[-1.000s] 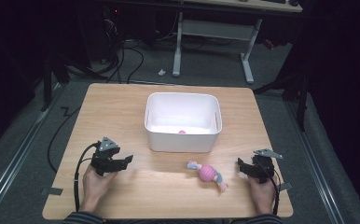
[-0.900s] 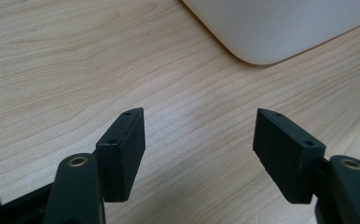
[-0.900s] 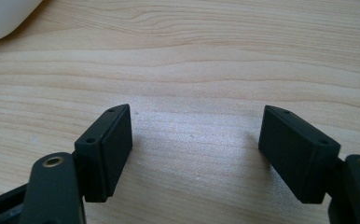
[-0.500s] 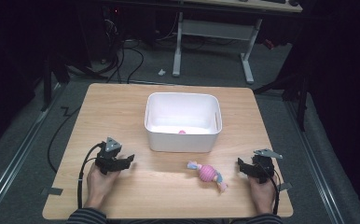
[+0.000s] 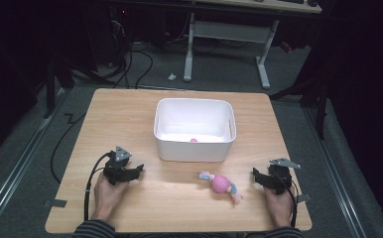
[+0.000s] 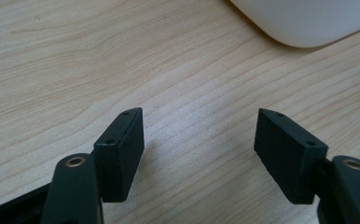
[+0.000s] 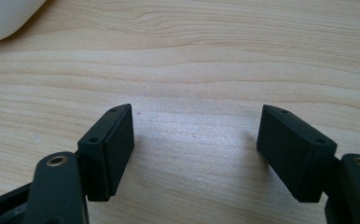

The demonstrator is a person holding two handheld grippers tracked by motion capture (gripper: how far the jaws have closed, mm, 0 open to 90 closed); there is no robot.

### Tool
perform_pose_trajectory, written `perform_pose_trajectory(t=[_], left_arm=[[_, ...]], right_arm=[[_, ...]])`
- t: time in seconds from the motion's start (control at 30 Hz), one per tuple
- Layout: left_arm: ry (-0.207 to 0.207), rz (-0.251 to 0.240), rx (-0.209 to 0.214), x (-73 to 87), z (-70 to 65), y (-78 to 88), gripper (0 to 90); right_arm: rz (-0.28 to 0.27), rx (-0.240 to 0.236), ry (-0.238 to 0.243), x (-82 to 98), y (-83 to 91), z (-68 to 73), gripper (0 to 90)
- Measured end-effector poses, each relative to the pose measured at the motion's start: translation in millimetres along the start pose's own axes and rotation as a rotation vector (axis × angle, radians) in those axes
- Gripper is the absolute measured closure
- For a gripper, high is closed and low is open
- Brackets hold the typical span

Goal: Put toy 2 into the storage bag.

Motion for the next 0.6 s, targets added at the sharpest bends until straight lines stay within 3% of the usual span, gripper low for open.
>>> perform_pose_trajectory(t=[0.23,0.27,0.4,0.6], left_arm=[[0.019,-0.017,0.005,-0.4,-0.4,-4.7,31.1],[0.027,-0.027,-0.001,-0.1,0.2,-5.4,30.9],[0.029,-0.026,-0.003,0.1,0.3,-5.4,30.5],[0.027,-0.023,0.001,0.5,0.1,-5.3,27.6]], right_arm=[[0.007,-0.015,0.014,0.2,-0.4,0.7,25.0],[0.018,-0.043,0.044,1.4,1.0,0.4,25.2],[0.024,-0.062,0.061,3.4,3.5,1.1,27.0],[0.008,-0.066,0.043,4.1,11.0,1.8,34.0]])
Point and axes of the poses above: each handheld gripper's, and its own axes: y roughly backward along the jaws, x roughly out of its underside, z roughly to its left, the point moved 8 cm from there along -y, roughly forward along the jaws, and after that the axes turned 14 degrees about -x, right-handed, at the moved point
